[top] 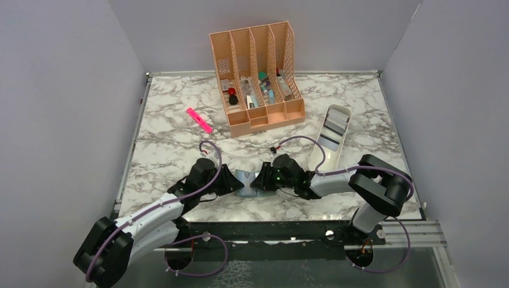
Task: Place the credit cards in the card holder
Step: Insert the credit card into the card holder.
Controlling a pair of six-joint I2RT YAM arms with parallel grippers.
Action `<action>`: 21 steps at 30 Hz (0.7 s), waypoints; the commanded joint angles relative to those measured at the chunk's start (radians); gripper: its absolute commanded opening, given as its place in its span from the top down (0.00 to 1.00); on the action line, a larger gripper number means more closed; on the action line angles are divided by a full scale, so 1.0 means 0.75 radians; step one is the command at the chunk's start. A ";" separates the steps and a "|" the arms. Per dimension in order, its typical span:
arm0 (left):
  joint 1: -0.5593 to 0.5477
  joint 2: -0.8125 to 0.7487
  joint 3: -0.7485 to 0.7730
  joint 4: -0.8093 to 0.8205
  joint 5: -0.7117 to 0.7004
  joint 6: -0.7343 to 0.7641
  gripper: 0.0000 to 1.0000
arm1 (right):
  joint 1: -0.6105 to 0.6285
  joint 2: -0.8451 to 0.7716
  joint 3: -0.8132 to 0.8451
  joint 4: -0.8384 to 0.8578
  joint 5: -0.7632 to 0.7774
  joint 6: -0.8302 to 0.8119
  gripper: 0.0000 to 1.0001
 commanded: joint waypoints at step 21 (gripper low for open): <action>0.001 -0.043 0.157 -0.080 0.030 0.168 1.00 | 0.010 -0.134 0.072 -0.303 0.134 -0.173 0.77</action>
